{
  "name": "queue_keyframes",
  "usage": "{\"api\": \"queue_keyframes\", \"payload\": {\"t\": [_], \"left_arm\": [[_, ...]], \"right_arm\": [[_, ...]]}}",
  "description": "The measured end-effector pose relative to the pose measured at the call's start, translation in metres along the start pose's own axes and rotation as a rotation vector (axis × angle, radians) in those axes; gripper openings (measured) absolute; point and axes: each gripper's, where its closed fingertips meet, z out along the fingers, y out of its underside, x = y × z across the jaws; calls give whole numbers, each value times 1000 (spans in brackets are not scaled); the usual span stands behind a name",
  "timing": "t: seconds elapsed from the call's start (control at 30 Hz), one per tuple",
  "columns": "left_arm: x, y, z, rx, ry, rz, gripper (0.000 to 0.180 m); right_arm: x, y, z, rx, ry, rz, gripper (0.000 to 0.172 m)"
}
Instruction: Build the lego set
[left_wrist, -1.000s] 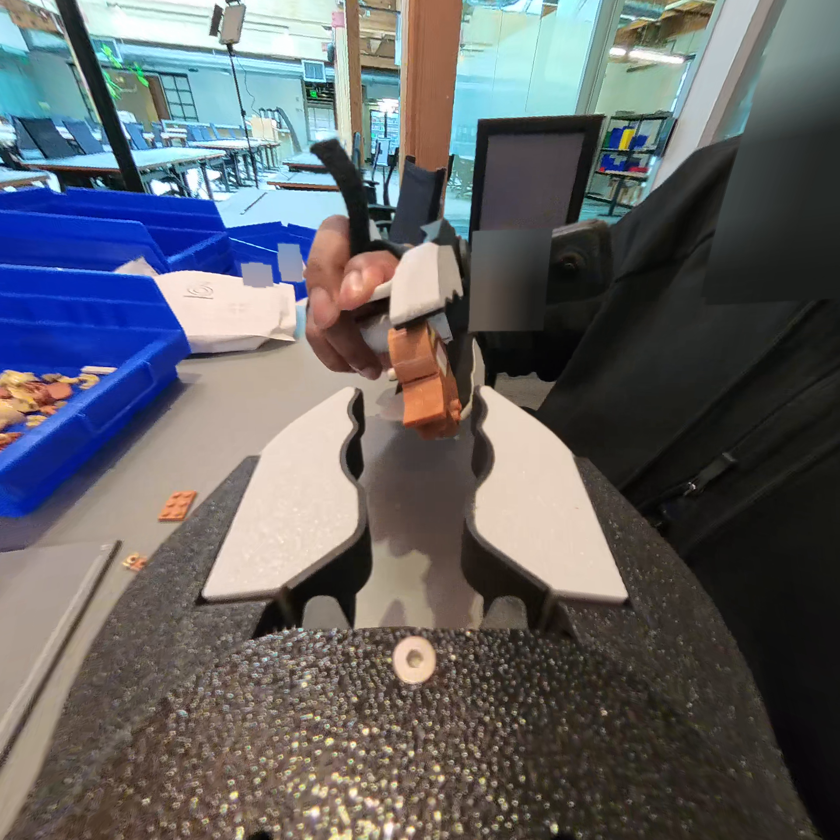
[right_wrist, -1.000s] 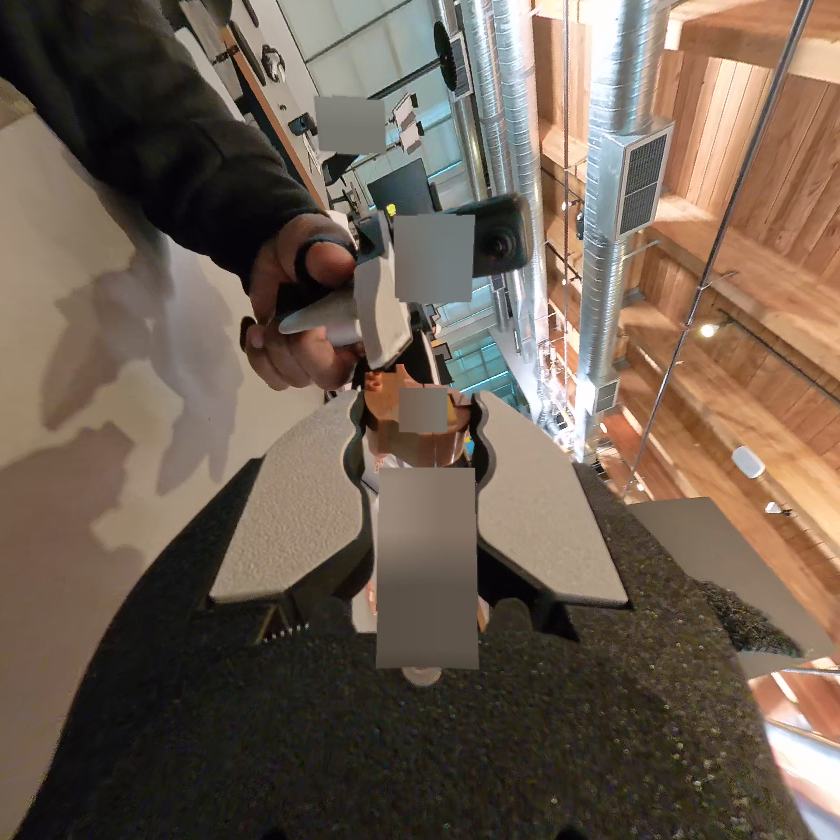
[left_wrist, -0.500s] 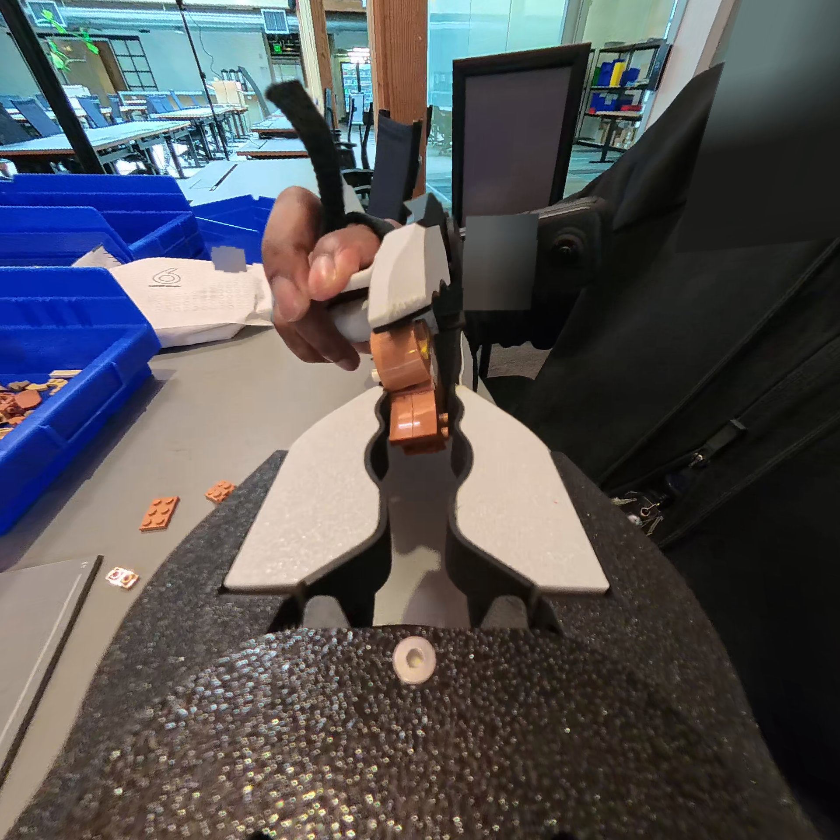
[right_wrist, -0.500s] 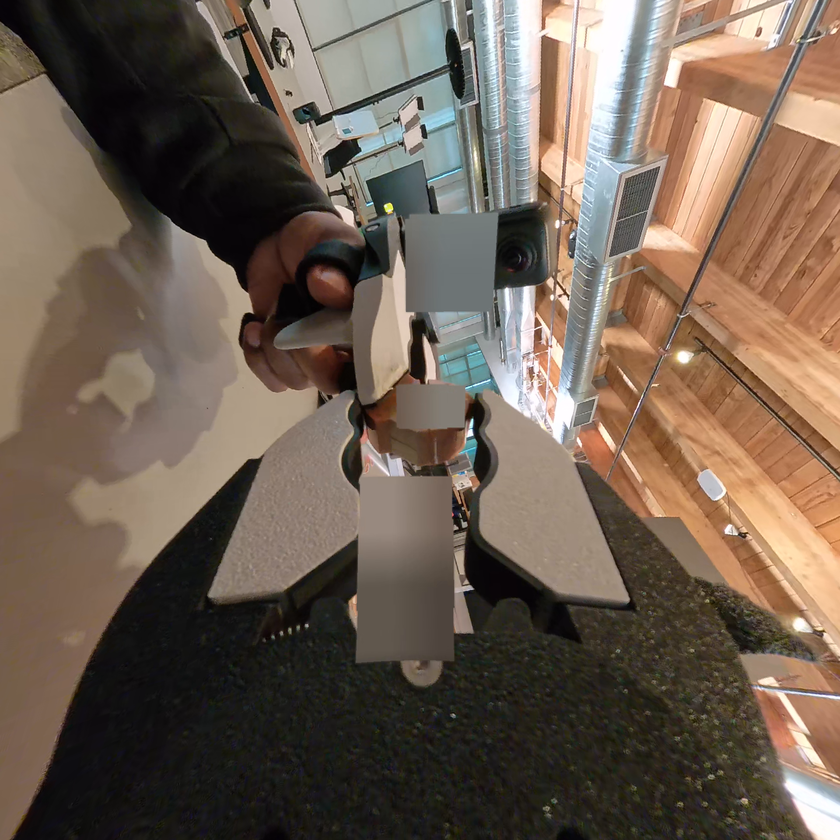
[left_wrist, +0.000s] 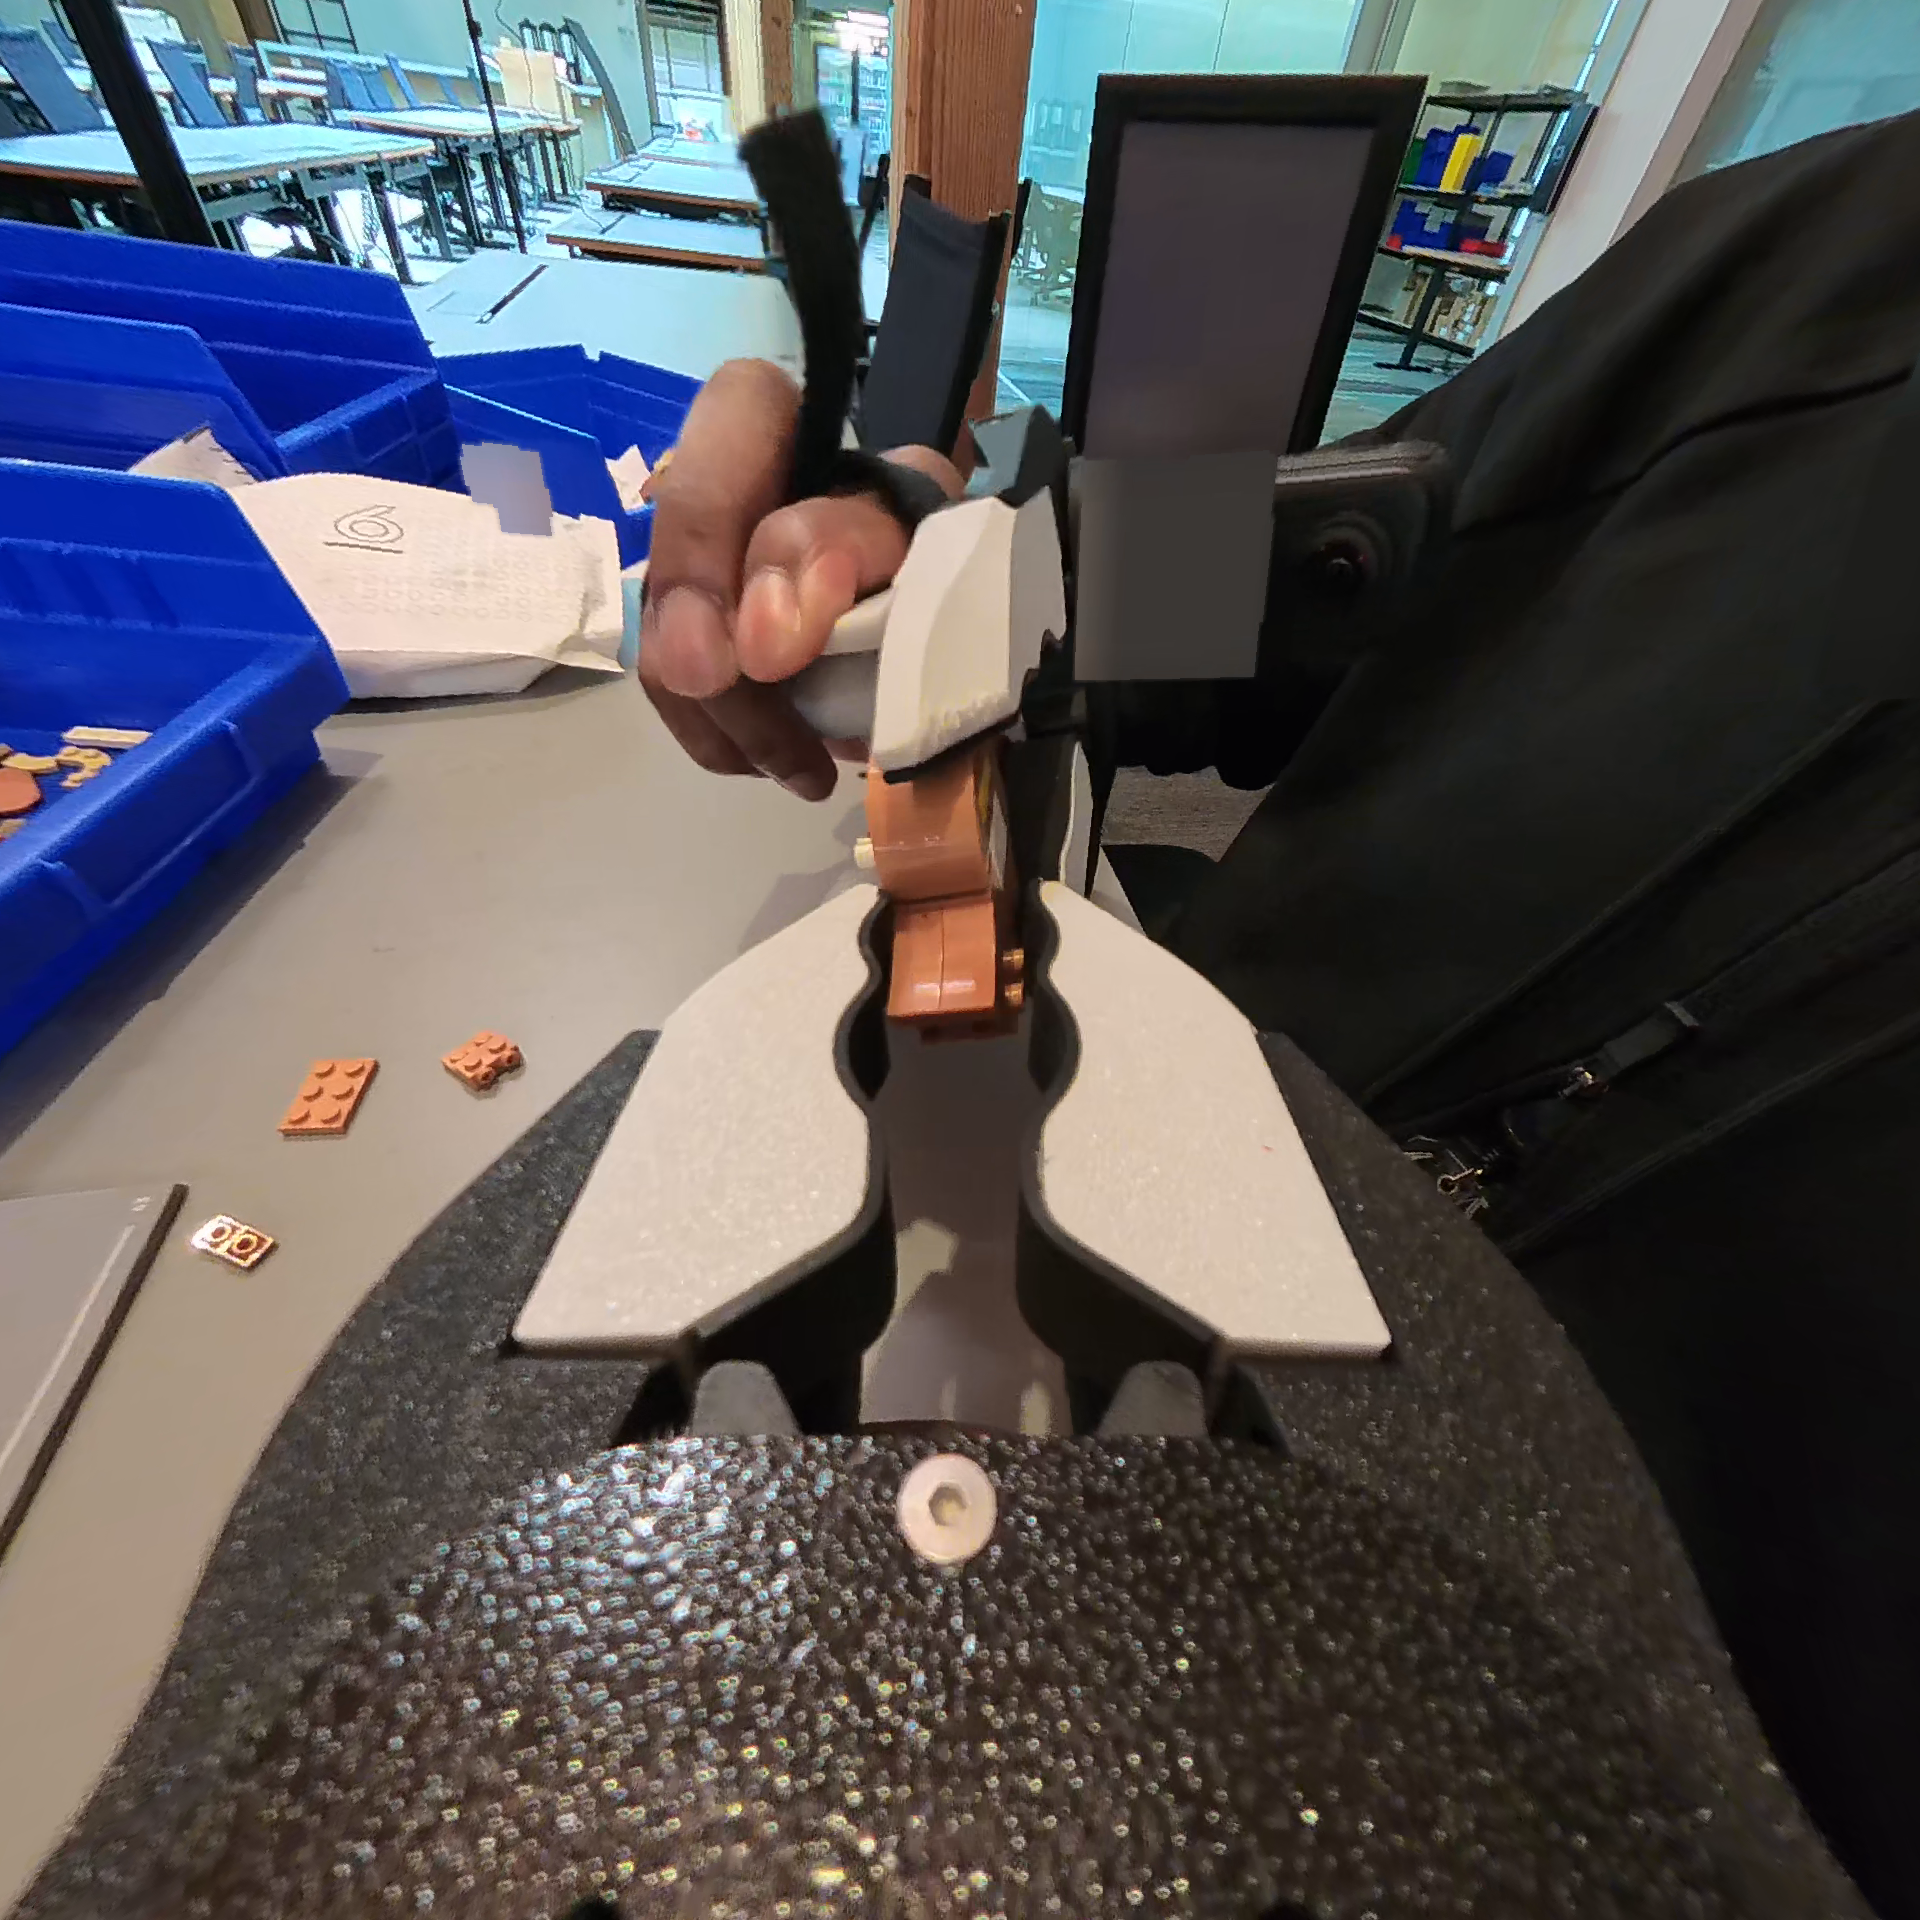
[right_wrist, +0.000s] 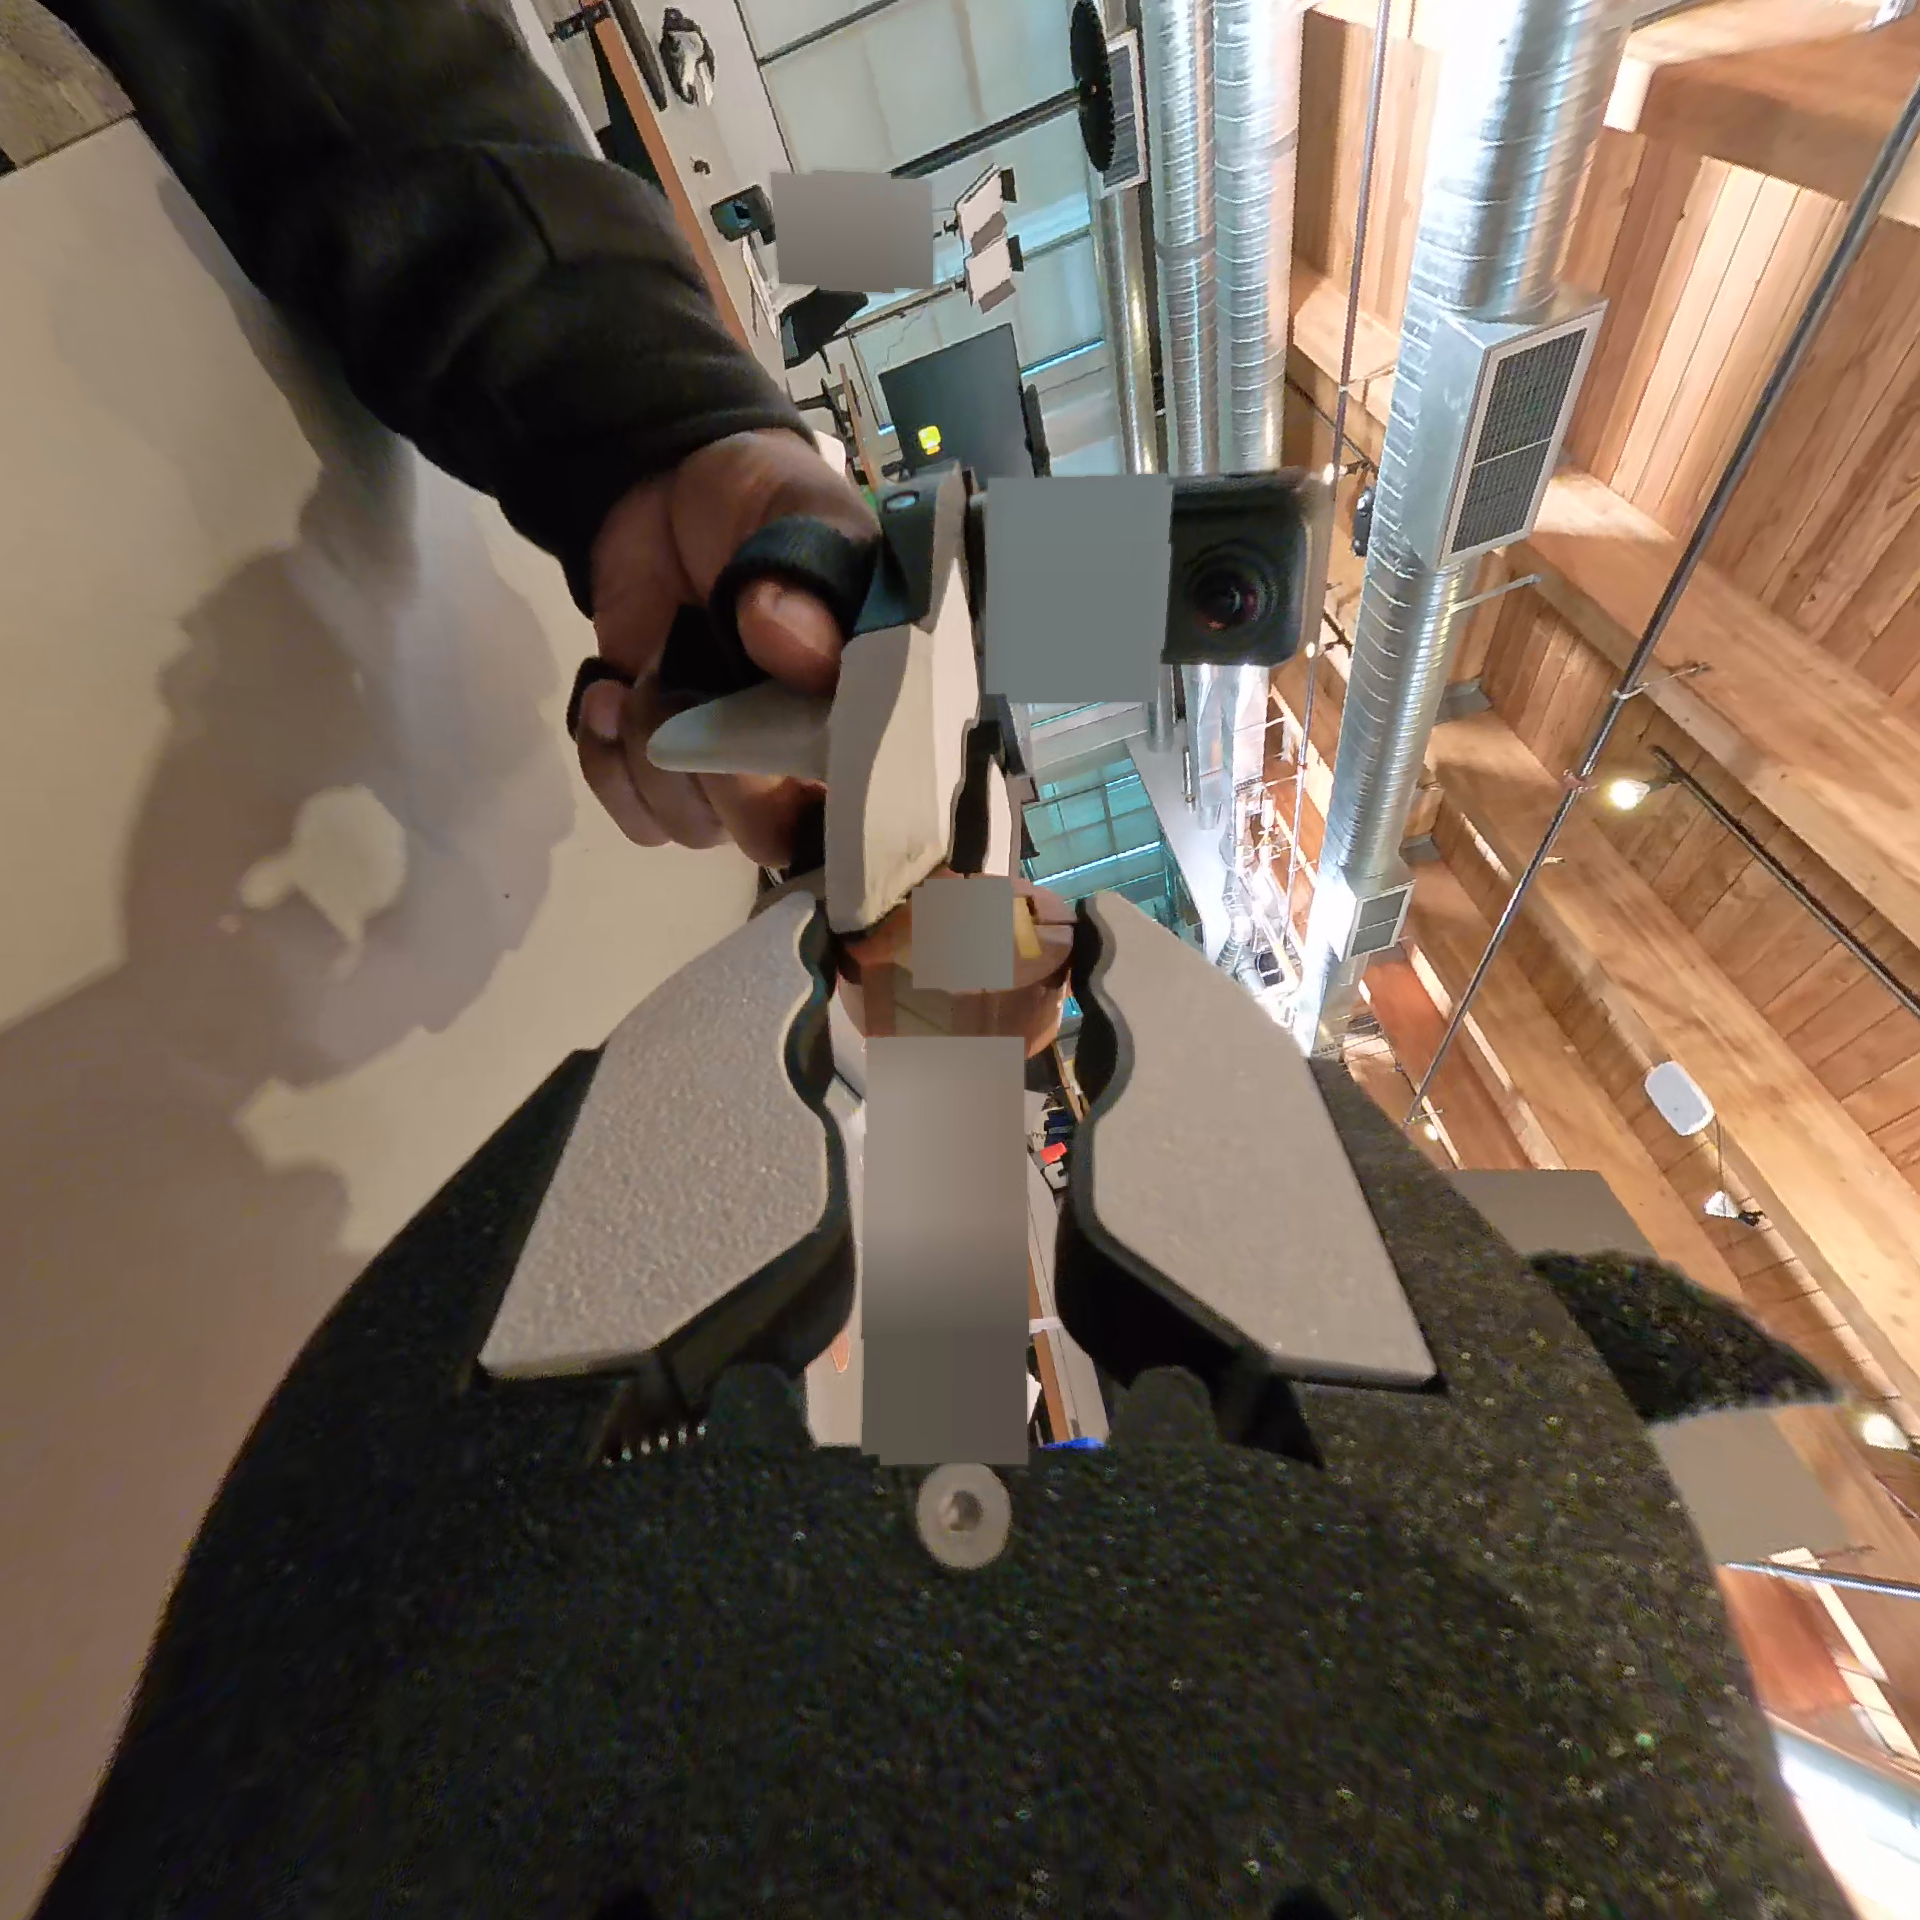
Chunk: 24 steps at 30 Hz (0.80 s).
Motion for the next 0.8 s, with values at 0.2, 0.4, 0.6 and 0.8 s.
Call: {"api": "queue_keyframes", "payload": {"t": [0.2,0.4,0.6,0.8], "left_arm": [[0,6,2,-29,22,-44,21],[-1,3,2,0,27,-83,22],[-8,-5,-5,50,-26,-96,40],[-7,-22,-14,150,-39,-51,26]], "right_arm": [[-6,1,-1,2,-42,13,43],[-2,4,-1,10,-40,69,43],[3,2,-4,45,-43,155,43],[3,0,-4,53,-46,148,43]]}}
